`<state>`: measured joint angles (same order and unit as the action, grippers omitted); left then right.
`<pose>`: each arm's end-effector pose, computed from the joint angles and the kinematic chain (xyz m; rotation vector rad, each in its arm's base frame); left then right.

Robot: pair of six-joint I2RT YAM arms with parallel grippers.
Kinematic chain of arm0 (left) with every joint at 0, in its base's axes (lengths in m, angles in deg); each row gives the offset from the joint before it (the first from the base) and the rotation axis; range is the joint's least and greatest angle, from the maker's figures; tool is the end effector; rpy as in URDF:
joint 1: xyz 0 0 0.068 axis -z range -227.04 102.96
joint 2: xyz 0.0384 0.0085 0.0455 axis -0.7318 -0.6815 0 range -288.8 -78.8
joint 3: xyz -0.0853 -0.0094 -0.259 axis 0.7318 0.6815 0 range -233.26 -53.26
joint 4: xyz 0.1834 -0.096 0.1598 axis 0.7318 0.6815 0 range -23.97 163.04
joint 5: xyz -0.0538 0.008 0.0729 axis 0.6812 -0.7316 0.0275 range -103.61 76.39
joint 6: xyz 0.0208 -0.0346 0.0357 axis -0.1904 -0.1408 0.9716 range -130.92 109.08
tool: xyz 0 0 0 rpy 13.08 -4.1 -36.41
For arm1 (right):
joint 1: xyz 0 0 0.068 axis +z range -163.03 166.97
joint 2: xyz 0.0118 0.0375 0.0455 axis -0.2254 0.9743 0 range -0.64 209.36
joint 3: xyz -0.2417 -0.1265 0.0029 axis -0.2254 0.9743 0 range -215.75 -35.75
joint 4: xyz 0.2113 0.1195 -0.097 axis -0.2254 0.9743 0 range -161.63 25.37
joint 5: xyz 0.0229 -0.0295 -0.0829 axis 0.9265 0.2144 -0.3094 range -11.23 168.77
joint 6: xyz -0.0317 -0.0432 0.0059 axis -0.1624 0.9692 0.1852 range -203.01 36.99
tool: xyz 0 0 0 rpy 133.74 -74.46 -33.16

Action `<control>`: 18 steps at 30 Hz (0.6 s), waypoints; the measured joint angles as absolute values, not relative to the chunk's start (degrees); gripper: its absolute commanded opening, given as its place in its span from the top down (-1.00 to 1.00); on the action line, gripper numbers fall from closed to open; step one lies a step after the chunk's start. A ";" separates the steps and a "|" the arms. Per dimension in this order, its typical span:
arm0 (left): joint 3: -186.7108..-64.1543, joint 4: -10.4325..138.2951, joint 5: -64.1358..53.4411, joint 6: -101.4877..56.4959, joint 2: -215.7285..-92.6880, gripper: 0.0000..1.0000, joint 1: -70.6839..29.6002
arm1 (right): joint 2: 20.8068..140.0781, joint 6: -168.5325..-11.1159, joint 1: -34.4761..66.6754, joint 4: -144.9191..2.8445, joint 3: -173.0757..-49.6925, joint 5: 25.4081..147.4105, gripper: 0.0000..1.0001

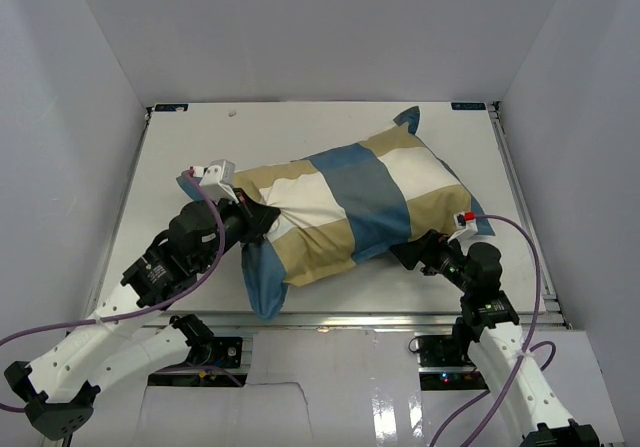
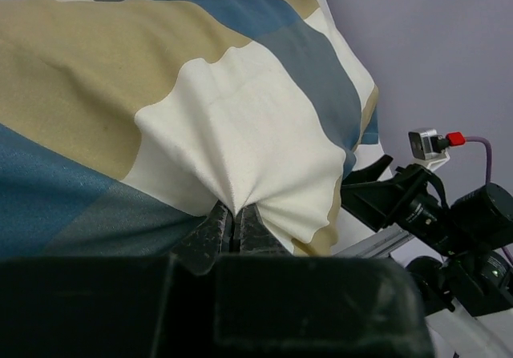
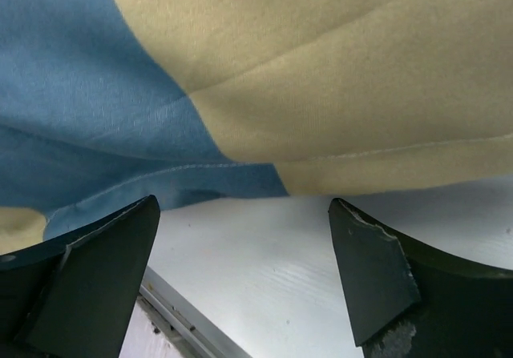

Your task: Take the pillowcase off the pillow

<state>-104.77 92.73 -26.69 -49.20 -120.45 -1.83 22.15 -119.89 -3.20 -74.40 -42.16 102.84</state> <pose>0.1169 -0.1064 0.3586 -0.0474 1.9335 -0.7875 0.1276 0.0369 0.1793 0.1322 1.8884 0.9475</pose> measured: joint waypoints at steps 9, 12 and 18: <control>-104.00 92.51 -23.43 -51.12 -119.29 1.00 -1.83 | 29.03 -125.12 -2.00 -91.16 -38.54 98.32 -0.48; -102.12 92.23 -22.52 -51.91 -117.28 1.00 -1.83 | 30.74 -126.73 -1.69 -97.09 -38.54 97.38 -0.26; -99.76 91.57 -21.42 -53.02 -114.64 1.00 -1.85 | 32.64 -128.70 -1.08 -104.54 -38.54 94.12 0.76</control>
